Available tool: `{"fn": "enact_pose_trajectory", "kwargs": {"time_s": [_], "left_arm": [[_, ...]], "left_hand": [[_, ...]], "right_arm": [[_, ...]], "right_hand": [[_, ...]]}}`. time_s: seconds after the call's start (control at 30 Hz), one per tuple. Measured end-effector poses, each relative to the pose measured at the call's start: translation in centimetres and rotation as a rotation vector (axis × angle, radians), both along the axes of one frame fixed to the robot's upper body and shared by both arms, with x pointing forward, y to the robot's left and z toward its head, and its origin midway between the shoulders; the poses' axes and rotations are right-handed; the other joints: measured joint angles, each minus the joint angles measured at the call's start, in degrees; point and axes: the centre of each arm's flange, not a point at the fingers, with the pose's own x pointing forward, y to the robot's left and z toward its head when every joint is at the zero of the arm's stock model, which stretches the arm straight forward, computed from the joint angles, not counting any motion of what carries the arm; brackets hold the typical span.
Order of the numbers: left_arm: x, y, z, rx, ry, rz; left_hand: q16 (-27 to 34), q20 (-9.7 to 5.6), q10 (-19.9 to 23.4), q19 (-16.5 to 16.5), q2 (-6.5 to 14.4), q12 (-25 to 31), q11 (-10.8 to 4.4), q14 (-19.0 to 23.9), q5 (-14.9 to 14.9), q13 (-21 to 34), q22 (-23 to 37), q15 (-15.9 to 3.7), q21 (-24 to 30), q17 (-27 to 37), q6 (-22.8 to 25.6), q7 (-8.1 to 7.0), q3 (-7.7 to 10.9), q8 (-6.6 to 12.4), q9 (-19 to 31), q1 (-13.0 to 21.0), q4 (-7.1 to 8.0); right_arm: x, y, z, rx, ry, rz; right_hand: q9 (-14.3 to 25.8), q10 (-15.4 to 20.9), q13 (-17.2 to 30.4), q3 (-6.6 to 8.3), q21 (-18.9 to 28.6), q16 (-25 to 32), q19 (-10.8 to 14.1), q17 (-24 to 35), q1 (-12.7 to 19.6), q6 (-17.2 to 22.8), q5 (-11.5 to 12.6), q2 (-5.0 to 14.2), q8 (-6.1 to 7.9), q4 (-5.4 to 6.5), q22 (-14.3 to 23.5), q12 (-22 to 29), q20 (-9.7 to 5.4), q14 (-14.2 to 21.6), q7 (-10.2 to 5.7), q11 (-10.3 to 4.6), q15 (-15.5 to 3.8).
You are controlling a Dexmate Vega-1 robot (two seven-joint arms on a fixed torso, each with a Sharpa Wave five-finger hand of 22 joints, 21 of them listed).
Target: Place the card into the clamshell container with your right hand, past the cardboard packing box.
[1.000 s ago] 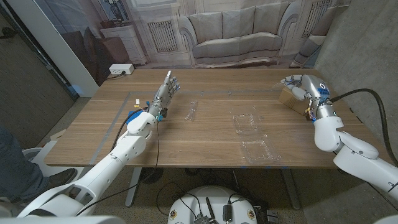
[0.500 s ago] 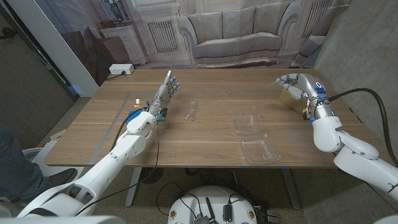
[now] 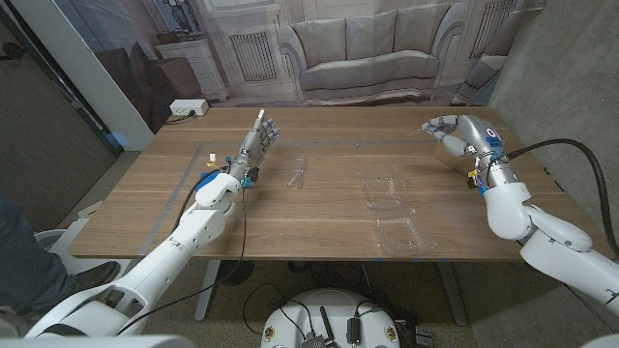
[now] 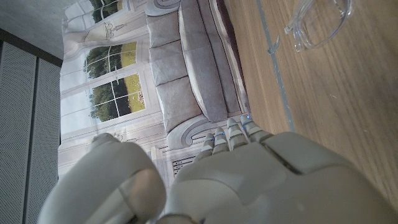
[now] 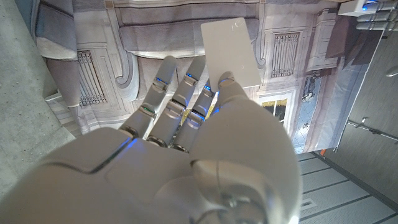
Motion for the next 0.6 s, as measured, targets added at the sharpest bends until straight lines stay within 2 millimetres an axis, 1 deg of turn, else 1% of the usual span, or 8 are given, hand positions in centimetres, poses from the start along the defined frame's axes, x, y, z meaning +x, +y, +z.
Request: {"fn": "enact_pose_trajectory", "kwargs": {"time_s": [0.2, 0.47, 0.6], "left_arm": [[0.0, 0.1, 0.0, 0.001, 0.001, 0.001], [-0.1, 0.2, -0.2, -0.004, 0.003, 0.001], [-0.1, 0.1, -0.1, -0.005, 0.001, -0.003]], "left_hand": [[0.0, -0.32, 0.0, 0.3, 0.0, 0.0, 0.0, 0.0, 0.0, 0.0, 0.1, 0.0, -0.2, 0.0, 0.0, 0.0, 0.0, 0.0, 0.0, 0.0, 0.0], [0.0, -0.32, 0.0, 0.3, 0.0, 0.0, 0.0, 0.0, 0.0, 0.0, 0.1, 0.0, -0.2, 0.0, 0.0, 0.0, -0.24, 0.0, 0.0, 0.0, -0.24], [0.0, -0.32, 0.0, 0.3, 0.0, 0.0, 0.0, 0.0, 0.0, 0.0, 0.1, 0.0, -0.2, 0.0, 0.0, 0.0, -0.24, 0.0, 0.0, 0.0, -0.24]], "right_arm": [[-0.4, 0.6, -0.1, -0.015, -0.002, 0.021], [-0.8, 1.2, -0.3, -0.027, -0.002, 0.042], [-1.0, 1.5, -0.5, -0.033, -0.002, 0.053]], "right_hand": [[0.0, 0.0, 0.0, 0.25, 0.0, 0.0, 0.0, 0.3, 0.1, 0.0, 0.0, 0.07, 0.16, 0.25, 0.0, 0.0, 0.0, 0.0, 0.01, 0.0, 0.0], [0.0, 0.0, 0.0, 0.26, 0.0, 0.0, 0.0, 0.3, 0.1, 0.0, 0.0, 0.07, 0.16, 0.25, 0.0, 0.0, 0.0, 0.0, 0.01, 0.0, 0.0], [0.3, 0.0, 0.0, 0.02, 0.0, 0.0, 0.0, 0.3, 0.1, 0.0, 0.0, 0.07, 0.16, 0.49, 0.0, 0.0, 0.0, 0.0, 0.02, 0.0, 0.0]]}}
